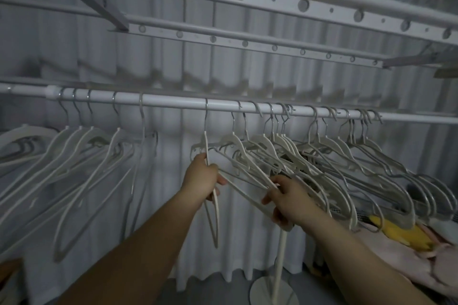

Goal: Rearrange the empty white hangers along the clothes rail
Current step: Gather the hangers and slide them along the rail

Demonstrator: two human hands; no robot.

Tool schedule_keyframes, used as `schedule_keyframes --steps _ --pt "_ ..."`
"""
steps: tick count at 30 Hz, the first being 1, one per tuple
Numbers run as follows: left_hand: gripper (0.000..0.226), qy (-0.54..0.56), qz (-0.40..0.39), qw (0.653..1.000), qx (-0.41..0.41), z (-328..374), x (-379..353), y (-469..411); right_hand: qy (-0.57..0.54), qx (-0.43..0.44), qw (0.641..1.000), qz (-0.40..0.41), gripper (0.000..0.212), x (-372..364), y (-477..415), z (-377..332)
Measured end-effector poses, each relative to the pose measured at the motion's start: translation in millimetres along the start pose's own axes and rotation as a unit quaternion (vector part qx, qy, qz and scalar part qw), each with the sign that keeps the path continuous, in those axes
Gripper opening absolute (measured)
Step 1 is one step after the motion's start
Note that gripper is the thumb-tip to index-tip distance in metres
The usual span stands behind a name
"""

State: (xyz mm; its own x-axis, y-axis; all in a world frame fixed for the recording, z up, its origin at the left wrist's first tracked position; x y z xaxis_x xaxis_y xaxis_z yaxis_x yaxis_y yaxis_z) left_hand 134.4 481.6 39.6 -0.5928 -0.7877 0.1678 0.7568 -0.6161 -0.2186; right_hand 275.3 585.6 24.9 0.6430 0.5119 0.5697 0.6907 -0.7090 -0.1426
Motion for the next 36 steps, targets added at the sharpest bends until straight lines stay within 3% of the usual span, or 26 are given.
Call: schedule_keyframes --steps 2,5,8,20,22,25,28,30,32,34,36 --pt "0.05 0.001 0.007 1.0 0.007 -2 15 0 0.026 0.013 0.999 0.016 0.015 -5 -4 -6" --pt "0.051 -0.005 0.022 1.0 0.006 -5 38 2 0.071 0.046 0.994 0.073 0.034 -8 -12 -18" --pt "0.051 -0.012 0.03 0.999 0.002 -10 59 0 0.1 0.064 0.988 0.093 0.027 -16 -22 -33" --pt "0.054 -0.158 0.005 0.987 -0.011 -31 126 -8 0.143 -0.021 0.989 -0.027 0.022 -57 -42 -22" --pt "0.058 -0.257 0.02 0.966 -0.038 -26 131 -6 0.156 -0.023 0.986 -0.061 0.017 -51 -35 -17" --pt "0.059 -0.405 0.091 0.902 -0.12 -8 130 3 0.194 -0.005 0.975 -0.104 0.026 -35 -25 -12" --pt "0.041 -0.369 0.117 0.884 -0.26 18 111 21 0.196 -0.002 0.97 -0.145 0.014 -15 -13 -7" --pt "0.035 -0.311 0.077 0.9 -0.296 23 95 29 0.182 0.003 0.97 -0.162 0.013 -2 -9 -1" --pt "0.012 -0.266 0.013 0.924 -0.274 17 80 30 0.141 0.007 0.975 -0.173 0.014 9 -4 5" --pt "0.028 -0.261 -0.018 0.935 -0.24 5 72 31 0.09 0.017 0.977 -0.194 0.005 16 1 11" --pt "0.033 -0.28 -0.01 0.938 -0.204 -8 74 29 0.063 0.034 0.977 -0.2 0.013 27 4 17"
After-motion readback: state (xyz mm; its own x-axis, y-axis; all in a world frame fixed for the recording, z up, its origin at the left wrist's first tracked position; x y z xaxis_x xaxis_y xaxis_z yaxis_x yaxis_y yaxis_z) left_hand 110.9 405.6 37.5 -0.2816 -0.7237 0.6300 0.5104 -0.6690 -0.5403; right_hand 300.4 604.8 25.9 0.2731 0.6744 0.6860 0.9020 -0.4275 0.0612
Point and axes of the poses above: each hand's wrist, its own y-axis away from the middle knuckle, its own x-axis out of the back of the hand, z = x × y, the point moved 6 cm from there along -y, towards the middle knuckle, and after that the axes turned 3 degrees about -x, right-handed, at the moved point
